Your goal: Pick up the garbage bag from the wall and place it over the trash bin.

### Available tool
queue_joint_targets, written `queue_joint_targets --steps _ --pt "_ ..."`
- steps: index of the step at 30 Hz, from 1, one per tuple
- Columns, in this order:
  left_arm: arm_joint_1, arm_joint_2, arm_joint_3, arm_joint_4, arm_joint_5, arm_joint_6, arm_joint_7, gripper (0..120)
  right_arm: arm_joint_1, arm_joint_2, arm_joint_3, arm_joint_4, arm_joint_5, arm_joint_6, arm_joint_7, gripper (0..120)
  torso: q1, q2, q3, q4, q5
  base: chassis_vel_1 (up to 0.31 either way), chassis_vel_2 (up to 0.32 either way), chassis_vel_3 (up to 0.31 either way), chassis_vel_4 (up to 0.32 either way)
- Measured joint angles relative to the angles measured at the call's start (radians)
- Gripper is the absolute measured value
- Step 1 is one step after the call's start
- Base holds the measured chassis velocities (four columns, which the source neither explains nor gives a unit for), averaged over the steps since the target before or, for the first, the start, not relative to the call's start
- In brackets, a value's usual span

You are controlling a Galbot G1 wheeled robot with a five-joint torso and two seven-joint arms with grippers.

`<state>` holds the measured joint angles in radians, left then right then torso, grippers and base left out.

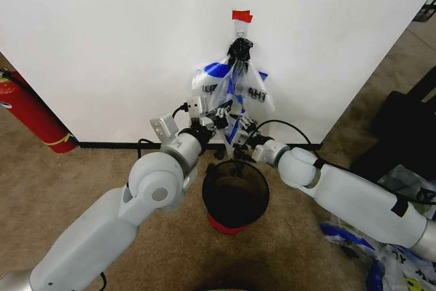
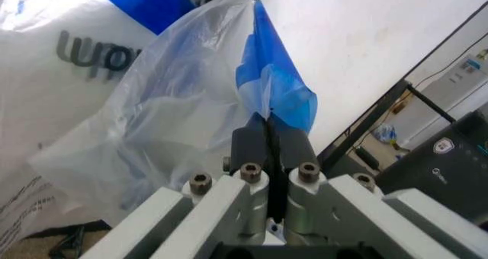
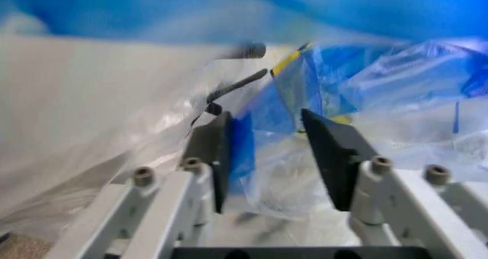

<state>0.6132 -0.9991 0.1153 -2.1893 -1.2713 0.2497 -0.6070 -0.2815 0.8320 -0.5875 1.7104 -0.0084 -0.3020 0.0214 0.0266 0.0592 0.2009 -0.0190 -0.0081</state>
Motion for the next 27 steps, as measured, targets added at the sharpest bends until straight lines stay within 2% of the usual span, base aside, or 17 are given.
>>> queue_joint_targets --steps 8,10,12,18,19,23,25,27 --pt "0.005 0.012 -0.008 -0.014 -0.004 0.000 -0.001 0 0.009 0.022 -0.002 0.003 0.054 -0.067 0.043 5 0.000 0.000 0.000 -0.0001 -0.0001 0.000 0.000 0.000 0.000" --pt "0.008 0.016 -0.011 -0.016 -0.004 0.000 -0.001 0 -0.002 0.022 0.010 0.011 0.082 -0.077 0.063 0 0.000 0.000 0.000 -0.0002 0.0000 0.000 0.000 0.000 0.000" --pt "0.010 0.018 -0.013 -0.016 -0.004 0.000 -0.001 0 -0.015 0.022 0.025 0.018 0.101 -0.082 0.077 0 0.000 0.000 0.000 -0.0001 -0.0001 0.000 0.000 0.000 0.000" --pt "0.030 0.032 -0.034 -0.003 -0.001 -0.001 -0.001 0 -0.221 -0.030 0.241 0.154 0.264 -0.080 0.153 0 0.000 0.000 0.000 -0.0005 0.0001 0.000 0.000 0.000 0.000" --pt "0.030 0.032 -0.034 -0.003 -0.001 -0.001 -0.001 0 -0.221 -0.030 0.241 0.154 0.264 -0.080 0.153 0 0.000 0.000 0.000 -0.0005 0.0001 0.000 0.000 0.000 0.000" --pt "0.035 0.042 -0.041 0.019 0.007 -0.002 -0.002 0 -0.399 -0.078 0.451 0.251 0.316 -0.006 0.160 0 0.000 0.000 0.000 -0.0002 0.0001 0.000 0.000 0.000 0.000" --pt "0.039 0.049 -0.047 0.020 0.007 -0.003 -0.003 0 -0.504 -0.096 0.564 0.276 0.353 0.073 0.152 0 0.000 0.000 0.000 -0.0005 0.0001 0.000 0.000 0.000 0.000" --pt "0.042 0.053 -0.050 0.018 0.007 -0.003 -0.003 0 -0.538 -0.100 0.599 0.283 0.368 0.100 0.146 0 0.000 0.000 0.000 -0.0006 0.0002 0.000 0.000 0.000 0.000"
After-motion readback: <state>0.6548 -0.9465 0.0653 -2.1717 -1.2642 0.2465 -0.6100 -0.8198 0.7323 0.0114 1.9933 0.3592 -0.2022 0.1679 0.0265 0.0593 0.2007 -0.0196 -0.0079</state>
